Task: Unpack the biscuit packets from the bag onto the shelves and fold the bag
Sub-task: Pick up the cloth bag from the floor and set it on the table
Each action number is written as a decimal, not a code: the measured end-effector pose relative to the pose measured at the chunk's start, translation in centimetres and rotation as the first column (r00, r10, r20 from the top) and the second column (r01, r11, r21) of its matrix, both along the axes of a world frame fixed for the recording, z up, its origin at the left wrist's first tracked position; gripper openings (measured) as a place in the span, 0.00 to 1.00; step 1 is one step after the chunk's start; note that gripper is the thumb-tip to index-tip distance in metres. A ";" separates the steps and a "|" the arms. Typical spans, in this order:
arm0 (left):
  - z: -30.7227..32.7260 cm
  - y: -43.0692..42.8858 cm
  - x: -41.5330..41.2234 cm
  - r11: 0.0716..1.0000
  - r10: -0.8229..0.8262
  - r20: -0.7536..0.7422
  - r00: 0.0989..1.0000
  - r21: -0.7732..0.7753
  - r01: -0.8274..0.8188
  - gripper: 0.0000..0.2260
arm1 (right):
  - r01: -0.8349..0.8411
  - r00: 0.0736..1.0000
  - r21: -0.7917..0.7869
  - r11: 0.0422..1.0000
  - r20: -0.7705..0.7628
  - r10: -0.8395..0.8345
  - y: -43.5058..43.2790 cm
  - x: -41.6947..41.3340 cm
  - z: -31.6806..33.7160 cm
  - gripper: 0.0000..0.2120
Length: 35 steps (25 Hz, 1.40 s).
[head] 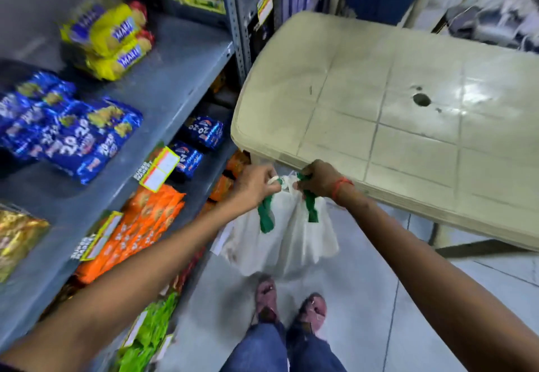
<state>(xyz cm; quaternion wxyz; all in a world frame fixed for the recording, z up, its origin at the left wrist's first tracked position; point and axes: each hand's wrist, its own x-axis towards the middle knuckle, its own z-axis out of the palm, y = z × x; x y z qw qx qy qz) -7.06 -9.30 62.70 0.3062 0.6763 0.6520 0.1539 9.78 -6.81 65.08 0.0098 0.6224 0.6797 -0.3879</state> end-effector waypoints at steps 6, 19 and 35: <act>14.8 1.7 -0.9 0.967 -0.127 0.046 0.991 0.227 0.113 0.06 | -0.170 0.984 0.006 0.985 -0.049 0.170 1.6 -0.3 16.4 0.13; 30.1 15.2 1.5 0.761 -0.091 0.241 0.966 0.642 -0.089 0.06 | 0.303 0.887 0.458 0.836 -0.457 -0.071 13.9 1.4 29.0 0.17; 9.6 24.5 7.4 0.844 0.107 -0.038 0.994 0.531 -0.071 0.07 | 0.234 0.859 0.366 0.901 -0.511 -0.015 26.8 8.6 10.0 0.13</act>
